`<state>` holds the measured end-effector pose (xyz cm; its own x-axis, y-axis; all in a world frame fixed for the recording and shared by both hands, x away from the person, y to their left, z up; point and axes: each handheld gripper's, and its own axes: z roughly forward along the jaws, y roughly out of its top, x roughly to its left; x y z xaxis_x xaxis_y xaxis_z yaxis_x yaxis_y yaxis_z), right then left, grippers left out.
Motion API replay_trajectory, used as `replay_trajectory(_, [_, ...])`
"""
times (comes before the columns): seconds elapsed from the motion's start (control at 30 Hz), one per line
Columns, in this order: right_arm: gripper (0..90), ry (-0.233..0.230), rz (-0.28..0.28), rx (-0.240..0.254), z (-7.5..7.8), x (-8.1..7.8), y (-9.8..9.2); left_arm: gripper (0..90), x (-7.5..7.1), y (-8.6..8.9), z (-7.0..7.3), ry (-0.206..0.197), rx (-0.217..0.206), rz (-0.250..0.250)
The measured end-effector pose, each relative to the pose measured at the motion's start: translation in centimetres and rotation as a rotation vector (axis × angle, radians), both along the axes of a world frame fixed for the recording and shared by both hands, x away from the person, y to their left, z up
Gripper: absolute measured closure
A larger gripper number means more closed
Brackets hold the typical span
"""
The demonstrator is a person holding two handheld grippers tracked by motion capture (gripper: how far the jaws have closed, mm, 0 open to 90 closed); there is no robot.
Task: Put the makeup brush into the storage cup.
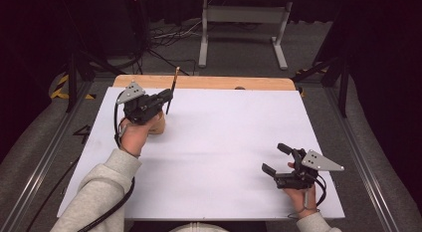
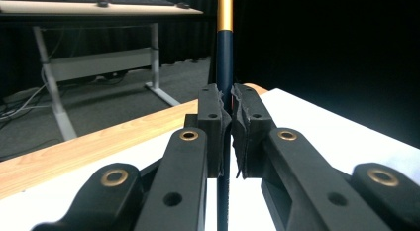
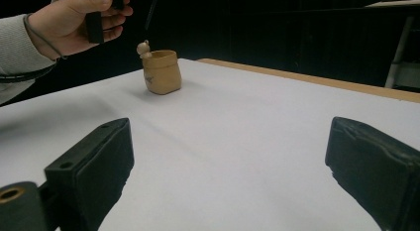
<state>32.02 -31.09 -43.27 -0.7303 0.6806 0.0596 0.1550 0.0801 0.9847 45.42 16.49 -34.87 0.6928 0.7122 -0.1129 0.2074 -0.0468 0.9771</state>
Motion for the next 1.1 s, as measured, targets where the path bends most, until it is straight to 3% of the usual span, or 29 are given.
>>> replay_trajectory(0.73, [5.1, -0.005, -0.013, 0.006, 0.0, -0.7, -0.5, 83.2, 1.4, 2.1, -1.0, 0.003, -0.001, 0.153])
replay_trajectory(1.1, [5.1, -0.008, -0.008, 0.007, 0.0, -0.7, -0.4, 83.1, 1.6, 2.4, -2.4, -0.014, 0.035, 0.239])
